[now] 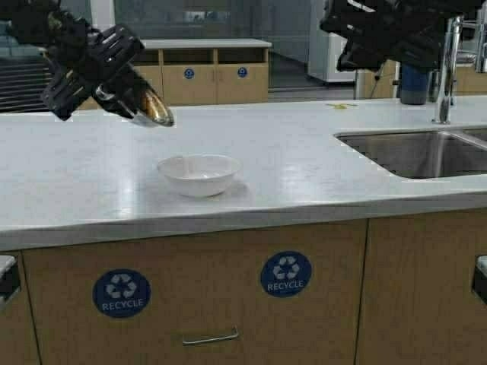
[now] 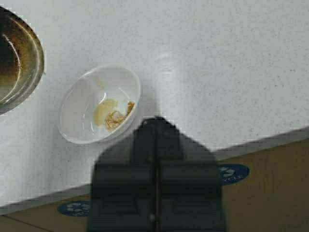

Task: Add oil to the pan and cook the shrimp and serve it

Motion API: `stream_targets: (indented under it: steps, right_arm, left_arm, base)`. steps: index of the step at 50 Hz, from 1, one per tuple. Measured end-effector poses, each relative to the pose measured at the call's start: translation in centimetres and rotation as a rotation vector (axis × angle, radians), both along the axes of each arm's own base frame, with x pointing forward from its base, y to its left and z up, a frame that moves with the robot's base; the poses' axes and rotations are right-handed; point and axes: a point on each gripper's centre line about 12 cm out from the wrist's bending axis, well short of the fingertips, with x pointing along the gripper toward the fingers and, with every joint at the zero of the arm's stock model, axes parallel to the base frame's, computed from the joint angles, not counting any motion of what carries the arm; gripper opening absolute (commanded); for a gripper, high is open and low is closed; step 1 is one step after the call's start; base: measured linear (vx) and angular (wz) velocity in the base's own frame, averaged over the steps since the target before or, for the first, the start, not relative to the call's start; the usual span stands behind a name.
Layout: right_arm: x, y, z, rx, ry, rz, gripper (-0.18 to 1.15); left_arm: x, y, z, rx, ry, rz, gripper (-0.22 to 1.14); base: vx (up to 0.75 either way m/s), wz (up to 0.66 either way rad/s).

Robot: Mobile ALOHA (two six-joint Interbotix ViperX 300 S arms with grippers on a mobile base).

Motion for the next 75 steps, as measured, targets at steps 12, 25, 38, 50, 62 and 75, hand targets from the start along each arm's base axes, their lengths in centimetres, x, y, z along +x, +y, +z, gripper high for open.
stream_targets:
  steps: [12, 25, 38, 50, 62, 75]
  right_arm:
    - [0.0, 0.0, 0.0, 0.001, 0.001, -0.001, 0.06]
    - [0.0, 0.0, 0.0, 0.001, -0.001, 0.000, 0.06]
    - [0.0, 0.0, -0.1, -0.001, 0.003, 0.001, 0.06]
    - [-0.2, -0.1, -0.3, -0.003, 0.009, -0.001, 0.06]
    - [-0.4, -0.2, -0.8, -0.011, 0.022, -0.001, 0.06]
    - [-0.5, -0.3, -1.2, -0.016, 0.033, -0.001, 0.06]
  left_arm:
    - [-1.6, 1.4, -1.5, -0.187, -0.080, 0.101, 0.04]
    - [-2.9, 1.9, -5.7, -0.282, -0.063, 0.124, 0.04]
    - [-3.4, 2.7, -9.7, -0.381, -0.038, 0.115, 0.04]
    - [-3.2, 3.0, -13.2, -0.466, -0.018, 0.087, 0.04]
    - [-1.4, 1.3, -14.6, -0.563, -0.029, -0.009, 0.04]
    - [-0.8, 1.4, -16.2, -0.635, -0.017, 0.014, 0.04]
  base:
    - [0.00, 0.00]
    - [0.00, 0.00]
    - [0.01, 0.02]
    - [0.01, 0.04]
    - [0.02, 0.04]
    - [0.01, 0.01]
